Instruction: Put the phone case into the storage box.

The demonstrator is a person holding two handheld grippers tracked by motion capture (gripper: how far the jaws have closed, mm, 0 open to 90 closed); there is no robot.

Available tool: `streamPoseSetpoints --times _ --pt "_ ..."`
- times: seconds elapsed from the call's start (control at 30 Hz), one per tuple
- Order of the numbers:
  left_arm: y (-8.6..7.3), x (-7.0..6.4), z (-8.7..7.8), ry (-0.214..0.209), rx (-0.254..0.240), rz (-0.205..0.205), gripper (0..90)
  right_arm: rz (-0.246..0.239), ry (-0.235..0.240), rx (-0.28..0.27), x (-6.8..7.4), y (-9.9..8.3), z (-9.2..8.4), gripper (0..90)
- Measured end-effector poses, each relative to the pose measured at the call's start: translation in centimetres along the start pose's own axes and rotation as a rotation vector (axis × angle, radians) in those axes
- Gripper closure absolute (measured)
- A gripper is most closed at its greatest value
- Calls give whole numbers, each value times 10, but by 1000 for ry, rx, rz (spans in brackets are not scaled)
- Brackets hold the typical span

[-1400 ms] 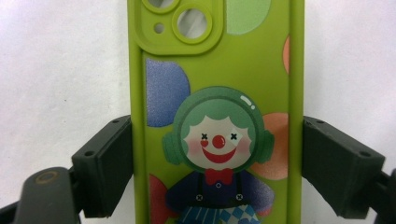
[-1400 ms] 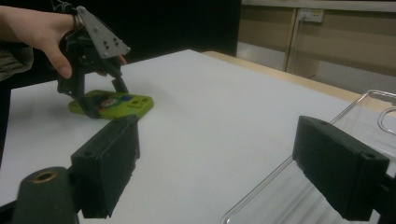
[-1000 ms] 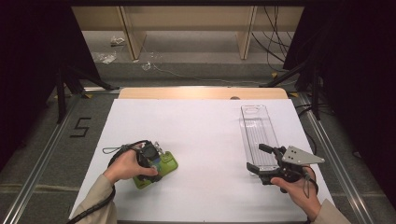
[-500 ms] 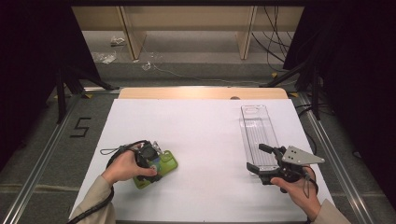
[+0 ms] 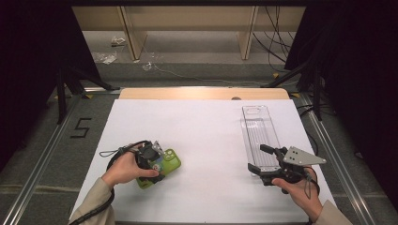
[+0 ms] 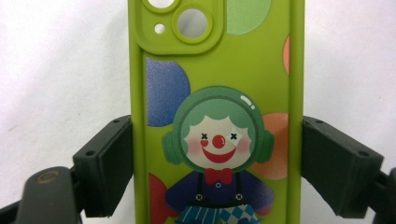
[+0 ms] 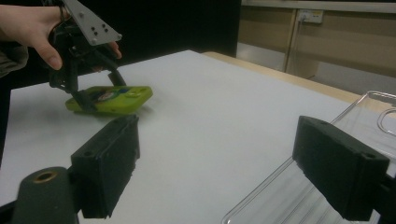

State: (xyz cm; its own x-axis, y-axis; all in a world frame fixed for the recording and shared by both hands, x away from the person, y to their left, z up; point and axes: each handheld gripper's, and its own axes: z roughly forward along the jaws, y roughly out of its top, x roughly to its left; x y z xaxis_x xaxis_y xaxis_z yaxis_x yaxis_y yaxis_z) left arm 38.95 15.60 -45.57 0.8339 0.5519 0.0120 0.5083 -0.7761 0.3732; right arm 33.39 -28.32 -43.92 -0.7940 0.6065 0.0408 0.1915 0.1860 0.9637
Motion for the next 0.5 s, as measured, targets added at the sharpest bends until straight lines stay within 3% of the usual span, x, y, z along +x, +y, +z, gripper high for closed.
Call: streamPoseSetpoints --times 0.5 --pt "3 -11 -7 40 -94 3 163 -2 2 0 1 0 0 158"
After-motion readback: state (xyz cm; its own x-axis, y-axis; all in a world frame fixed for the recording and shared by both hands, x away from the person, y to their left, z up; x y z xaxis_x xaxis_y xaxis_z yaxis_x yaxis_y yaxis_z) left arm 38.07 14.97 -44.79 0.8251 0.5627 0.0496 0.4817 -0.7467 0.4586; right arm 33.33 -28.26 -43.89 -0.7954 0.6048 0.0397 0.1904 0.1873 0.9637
